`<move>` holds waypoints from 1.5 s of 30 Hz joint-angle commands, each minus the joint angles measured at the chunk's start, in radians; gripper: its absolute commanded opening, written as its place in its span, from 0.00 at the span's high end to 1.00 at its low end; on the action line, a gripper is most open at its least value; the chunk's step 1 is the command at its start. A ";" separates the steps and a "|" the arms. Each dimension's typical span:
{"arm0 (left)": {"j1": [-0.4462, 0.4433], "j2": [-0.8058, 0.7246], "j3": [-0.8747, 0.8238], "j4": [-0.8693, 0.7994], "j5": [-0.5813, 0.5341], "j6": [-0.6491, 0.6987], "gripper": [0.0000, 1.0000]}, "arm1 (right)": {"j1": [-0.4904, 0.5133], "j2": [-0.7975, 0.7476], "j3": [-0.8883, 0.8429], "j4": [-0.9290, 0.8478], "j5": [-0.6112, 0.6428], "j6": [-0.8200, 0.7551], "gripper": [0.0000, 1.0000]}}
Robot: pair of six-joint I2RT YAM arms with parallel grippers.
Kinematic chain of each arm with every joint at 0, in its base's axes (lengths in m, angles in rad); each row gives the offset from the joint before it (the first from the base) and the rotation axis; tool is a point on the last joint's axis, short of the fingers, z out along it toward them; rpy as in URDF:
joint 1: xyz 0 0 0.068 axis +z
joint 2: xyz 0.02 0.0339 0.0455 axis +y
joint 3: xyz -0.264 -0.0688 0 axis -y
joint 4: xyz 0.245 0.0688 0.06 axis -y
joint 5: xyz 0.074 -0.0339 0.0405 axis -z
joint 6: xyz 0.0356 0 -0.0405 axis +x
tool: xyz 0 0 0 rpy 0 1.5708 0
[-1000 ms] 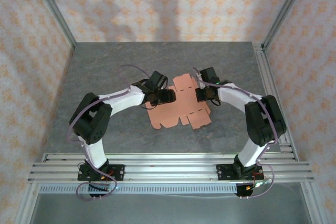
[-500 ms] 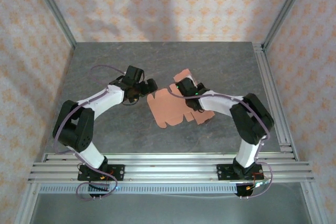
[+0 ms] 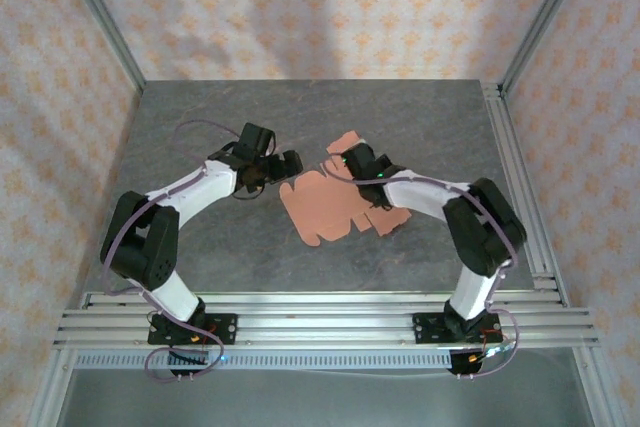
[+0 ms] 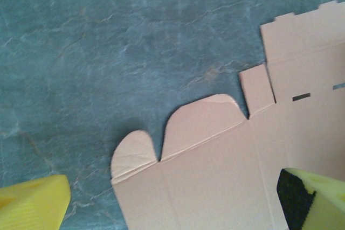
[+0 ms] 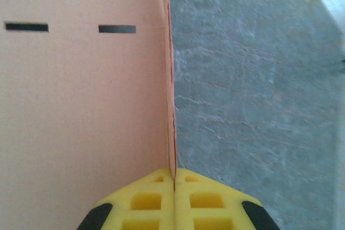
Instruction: Fold the paper box
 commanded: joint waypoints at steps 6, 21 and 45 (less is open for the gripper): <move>0.003 0.047 0.158 -0.043 0.026 0.188 0.00 | -0.105 -0.138 -0.120 0.094 -0.389 -0.004 1.00; -0.096 0.410 0.768 -0.362 0.143 0.143 0.15 | -0.106 -0.121 -0.131 0.114 -0.450 -0.064 1.00; -0.157 0.773 1.272 -0.643 0.267 0.207 0.51 | -0.078 -0.088 -0.090 0.042 -0.422 -0.101 1.00</move>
